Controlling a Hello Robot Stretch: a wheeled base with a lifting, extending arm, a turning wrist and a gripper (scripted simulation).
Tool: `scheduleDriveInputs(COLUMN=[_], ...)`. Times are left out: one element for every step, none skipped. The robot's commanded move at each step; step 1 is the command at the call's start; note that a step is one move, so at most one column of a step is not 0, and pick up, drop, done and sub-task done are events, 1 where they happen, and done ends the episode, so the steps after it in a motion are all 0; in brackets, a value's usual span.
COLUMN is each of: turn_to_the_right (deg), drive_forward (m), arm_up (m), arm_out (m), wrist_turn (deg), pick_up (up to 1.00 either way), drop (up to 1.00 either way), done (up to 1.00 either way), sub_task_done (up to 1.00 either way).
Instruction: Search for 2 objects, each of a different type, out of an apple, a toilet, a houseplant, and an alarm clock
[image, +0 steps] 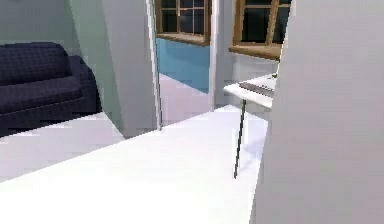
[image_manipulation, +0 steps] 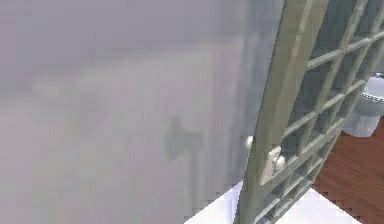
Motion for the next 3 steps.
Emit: scheduleDriveInputs(turn_to_the_right=[0.0, -15.0, 0.0], drive_forward=[0.50, 0.00, 0.85], arm_up=[0.00, 0.00, 0.00], arm_out=[0.00, 0.00, 0.00], wrist_turn=[0.0, 0.0, 0.0], pick_up=[0.00, 0.00, 0.00], drop=[0.00, 0.00, 0.00], done=[0.00, 0.00, 0.00], sub_task_done=[0.00, 0.00, 0.00])
